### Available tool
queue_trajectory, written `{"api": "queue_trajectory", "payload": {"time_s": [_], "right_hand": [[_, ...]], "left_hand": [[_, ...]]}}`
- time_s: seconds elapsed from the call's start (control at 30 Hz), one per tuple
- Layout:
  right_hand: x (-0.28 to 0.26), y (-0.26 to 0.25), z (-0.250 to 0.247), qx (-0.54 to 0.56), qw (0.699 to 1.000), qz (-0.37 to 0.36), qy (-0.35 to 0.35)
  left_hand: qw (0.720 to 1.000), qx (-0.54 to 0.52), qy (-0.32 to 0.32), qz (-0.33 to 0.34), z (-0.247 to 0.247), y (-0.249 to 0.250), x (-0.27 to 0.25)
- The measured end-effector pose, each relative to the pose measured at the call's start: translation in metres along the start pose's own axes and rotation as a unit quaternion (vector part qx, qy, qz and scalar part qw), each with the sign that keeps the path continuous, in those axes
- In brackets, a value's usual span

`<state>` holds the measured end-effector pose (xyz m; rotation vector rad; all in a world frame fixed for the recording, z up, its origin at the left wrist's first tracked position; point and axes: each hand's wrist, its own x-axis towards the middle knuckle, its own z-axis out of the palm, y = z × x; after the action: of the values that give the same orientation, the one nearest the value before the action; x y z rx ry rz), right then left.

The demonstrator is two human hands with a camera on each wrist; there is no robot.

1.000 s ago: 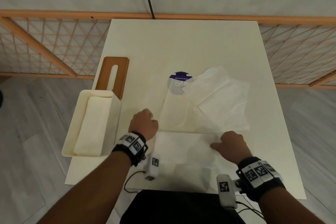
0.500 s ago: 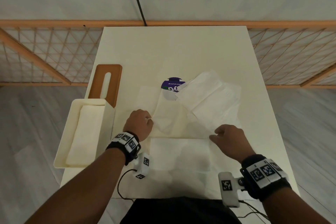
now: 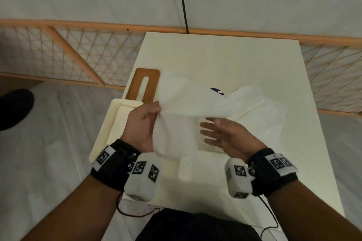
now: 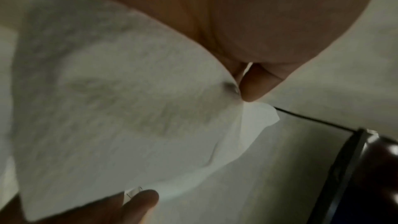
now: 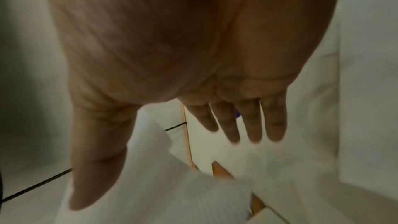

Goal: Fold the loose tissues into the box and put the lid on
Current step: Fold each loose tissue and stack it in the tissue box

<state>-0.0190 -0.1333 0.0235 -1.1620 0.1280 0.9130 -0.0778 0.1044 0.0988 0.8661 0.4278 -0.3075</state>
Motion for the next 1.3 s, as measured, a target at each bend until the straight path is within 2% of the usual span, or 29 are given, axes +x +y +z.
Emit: {"api": "queue_trajectory", "payload": {"time_s": [0.07,0.23,0.37,0.5,0.6,0.8,1.0,1.2,1.3], "right_hand": [[-0.001,0.000,0.011,0.015,0.999,-0.019,-0.038],[-0.012,-0.019,0.025,0.054,0.993,-0.104,0.014],[-0.027,-0.030,0.026,0.013,0.992,-0.124,-0.014],[-0.037,-0.036,0.024,-0.012,0.991,-0.133,-0.010],[-0.042,-0.035,0.018,-0.052,0.990,-0.130,-0.014],[-0.048,-0.037,0.015,-0.055,0.990,-0.127,0.028],[-0.045,-0.033,0.006,-0.093,0.976,-0.176,0.083],[-0.048,-0.039,-0.001,-0.068,0.968,-0.235,0.055],[-0.051,-0.040,-0.006,-0.045,0.973,-0.220,0.047]], "left_hand": [[0.999,-0.032,0.012,-0.001,-0.002,-0.005,-0.006],[0.999,-0.039,0.032,-0.001,-0.020,-0.018,-0.012],[0.999,-0.017,0.048,-0.007,-0.024,-0.026,-0.012],[0.998,0.005,0.065,0.021,-0.021,-0.028,-0.014],[0.994,0.094,0.035,0.043,-0.019,-0.025,-0.018],[0.967,0.225,0.073,0.094,-0.022,-0.023,-0.018],[0.938,0.321,0.053,0.120,-0.034,-0.012,-0.018],[0.953,0.256,0.032,0.162,-0.031,-0.007,-0.020],[0.968,0.198,0.003,0.153,-0.027,-0.008,-0.018]]}}
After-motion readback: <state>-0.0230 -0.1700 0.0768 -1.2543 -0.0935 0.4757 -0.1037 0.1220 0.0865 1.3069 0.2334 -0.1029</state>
